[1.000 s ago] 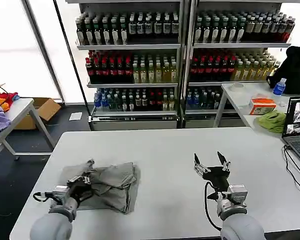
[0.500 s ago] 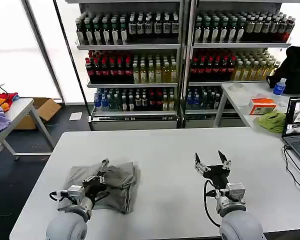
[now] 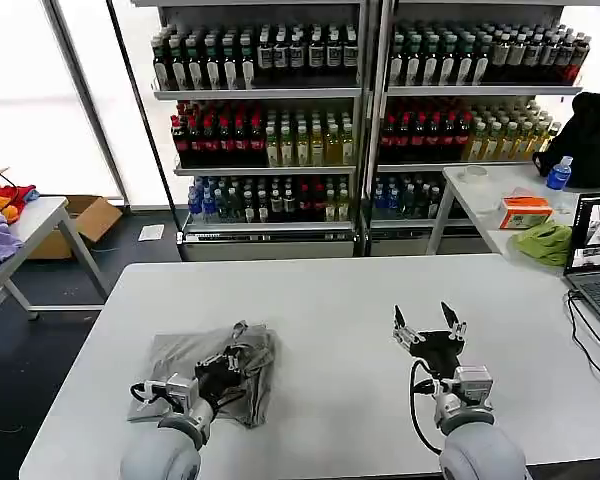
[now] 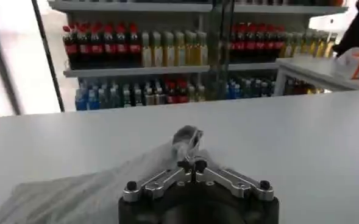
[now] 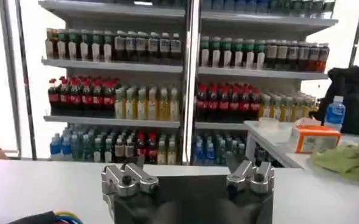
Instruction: Fold and organize the clothes.
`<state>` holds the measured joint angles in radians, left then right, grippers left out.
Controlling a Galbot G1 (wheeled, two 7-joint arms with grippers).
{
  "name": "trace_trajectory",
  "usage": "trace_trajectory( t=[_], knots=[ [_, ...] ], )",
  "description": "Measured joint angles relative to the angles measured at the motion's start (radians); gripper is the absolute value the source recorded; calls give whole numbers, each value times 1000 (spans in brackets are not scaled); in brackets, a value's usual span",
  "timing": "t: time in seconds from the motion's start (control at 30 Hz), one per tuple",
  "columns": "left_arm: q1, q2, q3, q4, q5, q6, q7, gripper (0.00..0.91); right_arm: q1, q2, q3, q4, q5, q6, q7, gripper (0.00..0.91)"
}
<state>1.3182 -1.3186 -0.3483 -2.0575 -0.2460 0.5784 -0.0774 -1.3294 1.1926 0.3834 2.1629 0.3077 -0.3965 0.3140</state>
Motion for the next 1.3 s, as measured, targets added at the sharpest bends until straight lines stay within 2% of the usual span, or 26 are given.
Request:
trace_trajectory(
  t=[0.07,0.1,0.13,0.17,0.57,0.83,1.07,1.3],
  knots=[
    [-3,-3,7,0,1,0,2,0,-5,1,2,0,-1,2,-1,907],
    [-6,-4,8,1,3,0,3,121,-7,1,4,0,-1,4,-2,907],
    [-10,-7,10,4,5,0,4,302,-8,0,6,0,-1,5,-3,907],
    [-14,-10,10,11,8,0,5,907,-10,-1,8,-1,0,6,-4,907],
    [-57,-47,39,100,-16,-8,16,907,-11,-15,24,-13,20,16,-5,907],
    [-53,-46,40,50,-169,-9,6,907,-10,-14,16,-18,19,20,-5,907],
    [-68,-5,-38,-9,-301,-14,-44,907,4,-31,10,-20,28,20,-6,907],
    [-45,60,-167,-2,-335,-15,-84,907,17,-41,-3,-11,39,17,-7,907]
  ],
)
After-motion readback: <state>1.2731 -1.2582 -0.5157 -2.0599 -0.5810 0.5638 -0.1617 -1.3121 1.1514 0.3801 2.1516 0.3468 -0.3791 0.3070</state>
